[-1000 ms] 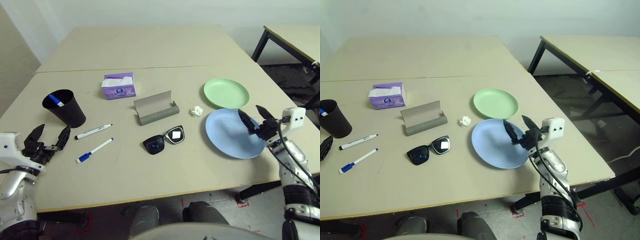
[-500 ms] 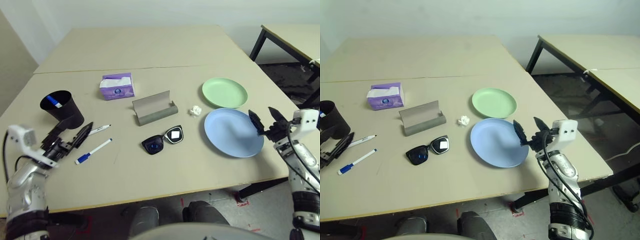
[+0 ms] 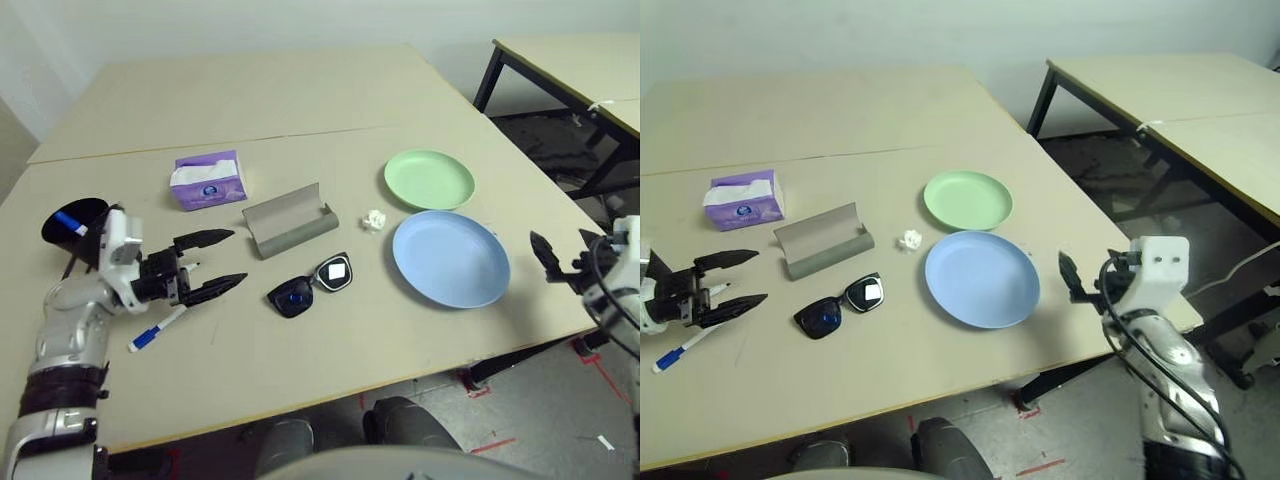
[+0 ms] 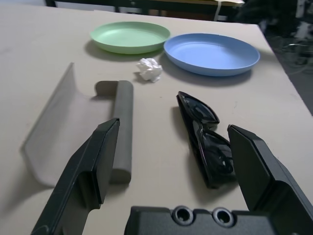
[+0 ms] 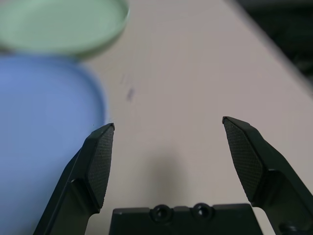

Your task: Organize and tidy the items on the table.

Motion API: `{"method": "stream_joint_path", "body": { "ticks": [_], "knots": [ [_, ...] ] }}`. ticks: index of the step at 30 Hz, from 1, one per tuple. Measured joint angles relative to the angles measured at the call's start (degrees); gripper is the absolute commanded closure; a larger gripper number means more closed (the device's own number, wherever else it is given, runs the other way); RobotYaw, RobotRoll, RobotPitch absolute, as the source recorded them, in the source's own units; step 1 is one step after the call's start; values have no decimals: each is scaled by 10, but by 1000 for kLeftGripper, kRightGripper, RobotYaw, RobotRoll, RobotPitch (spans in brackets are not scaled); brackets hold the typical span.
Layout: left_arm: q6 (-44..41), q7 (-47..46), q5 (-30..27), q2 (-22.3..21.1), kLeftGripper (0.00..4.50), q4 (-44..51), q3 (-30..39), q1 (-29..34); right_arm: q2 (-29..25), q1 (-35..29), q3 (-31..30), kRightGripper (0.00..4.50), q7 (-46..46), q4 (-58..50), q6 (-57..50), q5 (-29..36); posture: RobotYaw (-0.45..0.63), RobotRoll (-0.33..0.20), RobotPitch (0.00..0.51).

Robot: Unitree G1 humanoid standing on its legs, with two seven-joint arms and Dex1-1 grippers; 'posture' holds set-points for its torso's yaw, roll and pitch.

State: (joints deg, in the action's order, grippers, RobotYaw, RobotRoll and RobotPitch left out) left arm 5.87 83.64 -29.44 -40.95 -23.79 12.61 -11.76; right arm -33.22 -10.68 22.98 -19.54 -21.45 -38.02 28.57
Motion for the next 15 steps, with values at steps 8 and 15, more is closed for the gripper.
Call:
{"method": "stream_joint_path", "body": {
  "ticks": [8, 15],
  "knots": [
    [12, -12, 8, 21, 36, -24, -4, -17, -9, 12, 7, 0, 0, -92, -183, 107, -215, 0, 36],
    [9, -21, 6, 18, 36, -12, 0, -6, 2, 75, 9, 0, 6, -91, -269, 175, -185, 0, 47]
  ]
}}
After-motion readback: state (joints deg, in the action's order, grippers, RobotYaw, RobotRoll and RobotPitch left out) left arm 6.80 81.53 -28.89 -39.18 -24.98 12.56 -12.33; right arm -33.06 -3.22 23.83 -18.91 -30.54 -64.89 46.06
